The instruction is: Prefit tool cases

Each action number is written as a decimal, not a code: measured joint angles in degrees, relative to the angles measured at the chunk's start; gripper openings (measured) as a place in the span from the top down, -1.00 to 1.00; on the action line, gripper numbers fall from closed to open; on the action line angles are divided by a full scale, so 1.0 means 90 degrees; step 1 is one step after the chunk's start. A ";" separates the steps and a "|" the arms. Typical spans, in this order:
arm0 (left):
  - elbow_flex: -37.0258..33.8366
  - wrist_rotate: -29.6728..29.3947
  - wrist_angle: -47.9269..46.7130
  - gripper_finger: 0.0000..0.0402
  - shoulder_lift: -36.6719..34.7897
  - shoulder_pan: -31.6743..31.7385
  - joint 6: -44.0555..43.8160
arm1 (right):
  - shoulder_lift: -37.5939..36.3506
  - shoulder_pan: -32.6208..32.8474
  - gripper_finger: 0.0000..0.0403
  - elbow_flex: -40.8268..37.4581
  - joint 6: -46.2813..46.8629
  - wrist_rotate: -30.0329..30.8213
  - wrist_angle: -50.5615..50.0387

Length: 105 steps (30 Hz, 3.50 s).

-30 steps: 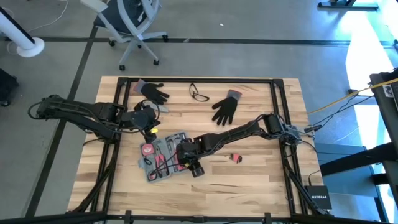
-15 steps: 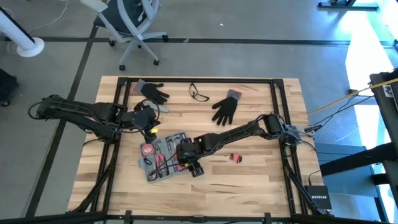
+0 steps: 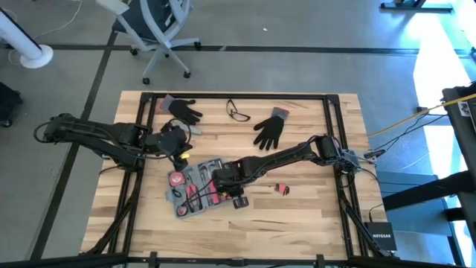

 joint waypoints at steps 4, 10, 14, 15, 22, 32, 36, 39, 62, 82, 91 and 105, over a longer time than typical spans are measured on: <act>-0.0552 0.0388 0.1028 1.00 0.0125 -0.0176 -0.0173 | -0.0002 -0.0112 0.93 0.0000 0.0602 -0.0413 -0.0072; -0.1721 0.0705 0.1954 1.00 0.0597 -0.1512 -0.1583 | -0.0375 -0.0696 1.00 0.0000 0.0438 -0.0540 -0.0518; -0.2180 0.0475 0.2615 1.00 0.0915 -0.2361 -0.2695 | -0.0706 -0.1370 1.00 -0.0132 0.0306 -0.0852 -0.0691; -0.2204 0.0395 0.2808 1.00 0.0989 -0.2478 -0.2832 | -0.0787 -0.1528 1.00 -0.0198 0.0316 -0.0988 -0.0673; -0.2208 0.0410 0.3872 1.00 0.1746 -0.2497 -0.1948 | -0.1029 -0.2032 1.00 -0.0520 0.0985 -0.2697 -0.0305; -0.2207 0.0692 0.5105 1.00 0.3114 -0.2260 -0.2044 | -0.1013 -0.1529 1.00 -0.1356 0.1912 -0.3530 0.1314; -0.2182 0.0625 0.5131 1.00 0.3316 -0.2263 -0.2386 | -0.1013 -0.1557 1.00 -0.1358 0.1919 -0.3444 0.1402; -0.2185 0.0615 0.5081 1.00 0.3304 -0.2265 -0.2678 | -0.1013 -0.1546 1.00 -0.1358 0.1915 -0.3252 0.1394; -0.2205 0.0563 0.4868 1.00 0.3311 -0.2193 -0.2387 | -0.0641 -0.0629 1.00 -0.1549 0.2960 -0.0361 0.1737; -0.2212 0.0594 0.4898 1.00 0.3319 -0.2193 -0.2369 | -0.0534 -0.0227 1.00 -0.1557 0.3332 -0.0286 0.1975; -0.2212 0.0592 0.4920 1.00 0.3319 -0.2193 -0.2493 | -0.0568 -0.0304 1.00 -0.1528 0.3405 -0.0146 0.2147; -0.2217 0.0575 0.5024 1.00 0.3321 -0.2193 -0.2488 | -0.0699 -0.0194 1.00 -0.1360 0.3290 -0.0608 0.1896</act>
